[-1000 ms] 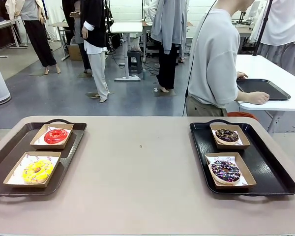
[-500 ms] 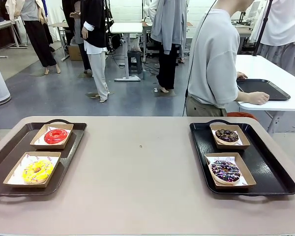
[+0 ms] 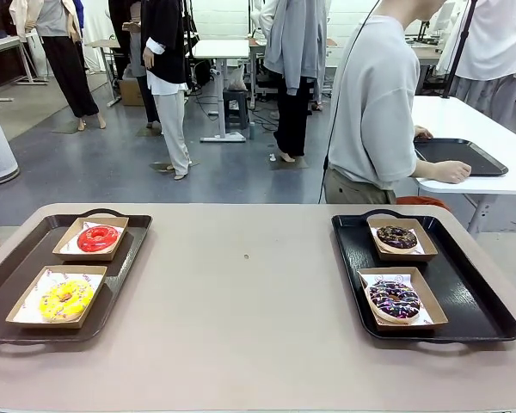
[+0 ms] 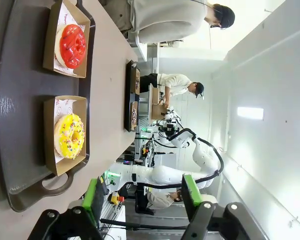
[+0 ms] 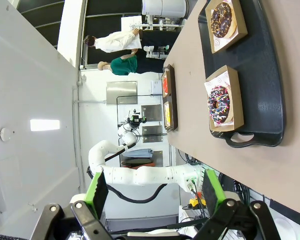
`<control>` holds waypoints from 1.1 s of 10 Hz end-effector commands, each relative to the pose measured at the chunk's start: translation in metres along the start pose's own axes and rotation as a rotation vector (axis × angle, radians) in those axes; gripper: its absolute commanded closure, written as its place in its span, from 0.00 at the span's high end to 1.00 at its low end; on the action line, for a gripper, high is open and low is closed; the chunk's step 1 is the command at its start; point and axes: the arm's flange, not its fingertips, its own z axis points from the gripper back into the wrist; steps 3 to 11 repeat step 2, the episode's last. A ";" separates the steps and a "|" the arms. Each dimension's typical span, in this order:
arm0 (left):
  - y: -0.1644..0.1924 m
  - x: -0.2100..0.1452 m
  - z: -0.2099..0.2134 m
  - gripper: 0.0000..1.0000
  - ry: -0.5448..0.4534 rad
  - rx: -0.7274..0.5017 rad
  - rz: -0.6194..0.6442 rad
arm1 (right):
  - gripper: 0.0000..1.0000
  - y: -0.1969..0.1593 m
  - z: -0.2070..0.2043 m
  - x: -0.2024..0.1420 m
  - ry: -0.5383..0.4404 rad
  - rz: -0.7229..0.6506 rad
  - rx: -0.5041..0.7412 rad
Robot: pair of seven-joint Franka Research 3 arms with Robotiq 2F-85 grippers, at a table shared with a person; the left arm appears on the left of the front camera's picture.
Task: Individually package the donuts and arrange them on the tray.
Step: Place the picked Paper togo box on the Handle tray.
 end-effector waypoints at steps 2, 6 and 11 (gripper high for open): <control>-0.002 0.000 0.003 0.82 -0.005 0.004 0.007 | 1.00 0.000 0.001 0.000 0.000 0.002 0.007; -0.002 0.000 0.003 0.82 -0.005 0.004 0.007 | 1.00 0.000 0.001 0.000 0.000 0.002 0.007; -0.002 0.000 0.003 0.82 -0.005 0.004 0.007 | 1.00 0.000 0.001 0.000 0.000 0.002 0.007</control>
